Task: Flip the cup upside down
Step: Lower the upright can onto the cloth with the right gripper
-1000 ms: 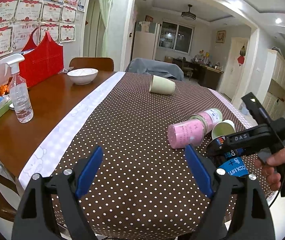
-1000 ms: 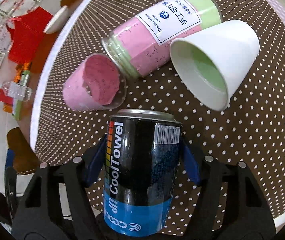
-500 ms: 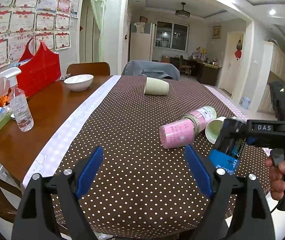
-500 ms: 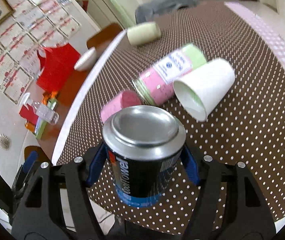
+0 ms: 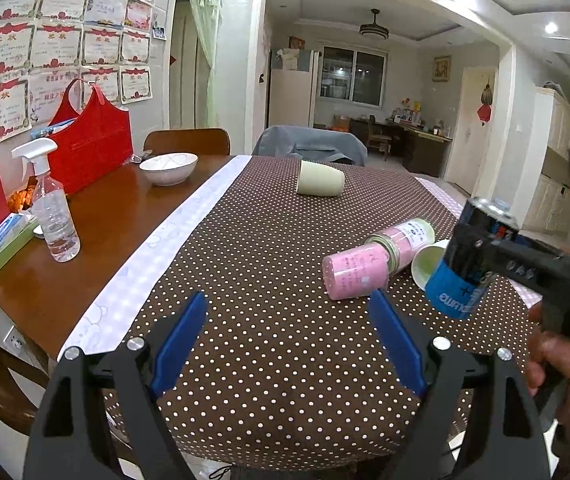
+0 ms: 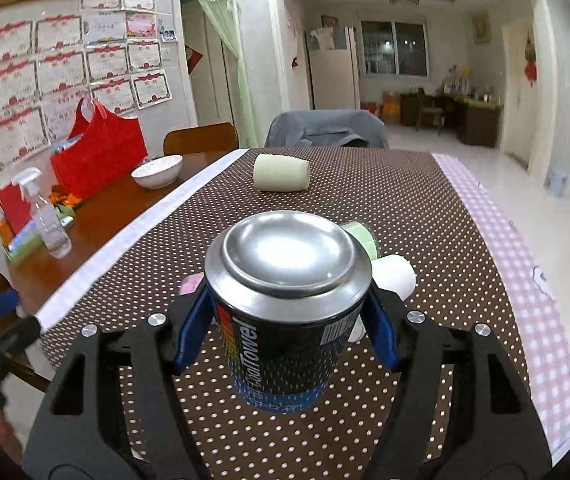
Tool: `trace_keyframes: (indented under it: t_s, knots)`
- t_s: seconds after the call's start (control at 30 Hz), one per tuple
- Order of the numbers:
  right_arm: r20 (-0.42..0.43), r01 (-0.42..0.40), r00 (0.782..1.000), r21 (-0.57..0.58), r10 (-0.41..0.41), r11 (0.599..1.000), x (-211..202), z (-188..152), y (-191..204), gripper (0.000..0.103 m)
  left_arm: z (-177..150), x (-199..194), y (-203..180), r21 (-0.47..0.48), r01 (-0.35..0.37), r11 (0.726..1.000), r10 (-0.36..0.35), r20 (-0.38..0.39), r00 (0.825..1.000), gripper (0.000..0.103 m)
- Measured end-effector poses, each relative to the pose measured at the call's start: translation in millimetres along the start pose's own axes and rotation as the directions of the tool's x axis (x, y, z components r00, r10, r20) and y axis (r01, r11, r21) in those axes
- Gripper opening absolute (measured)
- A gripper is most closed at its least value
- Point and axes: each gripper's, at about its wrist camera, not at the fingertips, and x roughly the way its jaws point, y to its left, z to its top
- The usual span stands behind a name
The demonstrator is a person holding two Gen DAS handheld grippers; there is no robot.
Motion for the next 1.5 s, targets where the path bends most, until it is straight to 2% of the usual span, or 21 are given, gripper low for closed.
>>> trace_keyframes:
  t_s: [0.33, 0.97, 1.03, 1.07, 1.1, 1.5]
  knots:
    - [-0.01, 0.032, 0.999, -0.055, -0.033, 0.998, 19, -9, 7, 0.066, -4, -2, 8, -0.018, -0.008, 1.0, 0.008, -0.004, 1.0, 0.083]
    - [-0.07, 0.02, 0.997, -0.1, -0.027, 0.995, 43, -26, 18, 0.068, -10, -1, 9, -0.024, -0.003, 1.0, 0.003, -0.009, 1.0, 0.083]
    - [-0.069, 0.011, 0.997, -0.098, -0.018, 0.995, 40, -27, 18, 0.081, -10, -1, 8, -0.021, -0.002, 1.0, 0.002, -0.008, 1.0, 0.083]
    - [-0.062, 0.009, 0.998, -0.09, -0.014, 0.996, 38, -27, 18, 0.09, -11, -1, 8, -0.02, -0.002, 1.0, 0.001, -0.008, 1.0, 0.083]
    - [-0.052, 0.008, 0.999, -0.083, -0.012, 0.997, 34, -26, 17, 0.094, -11, -2, 7, -0.019, -0.001, 1.0, 0.001, -0.008, 1.0, 0.083]
    - [0.007, -0.059, 0.998, 0.021, 0.059, 0.998, -3, -5, 10, 0.097, -5, -12, 0, -0.005, -0.001, 1.0, 0.001, 0.017, 1.0, 0.083]
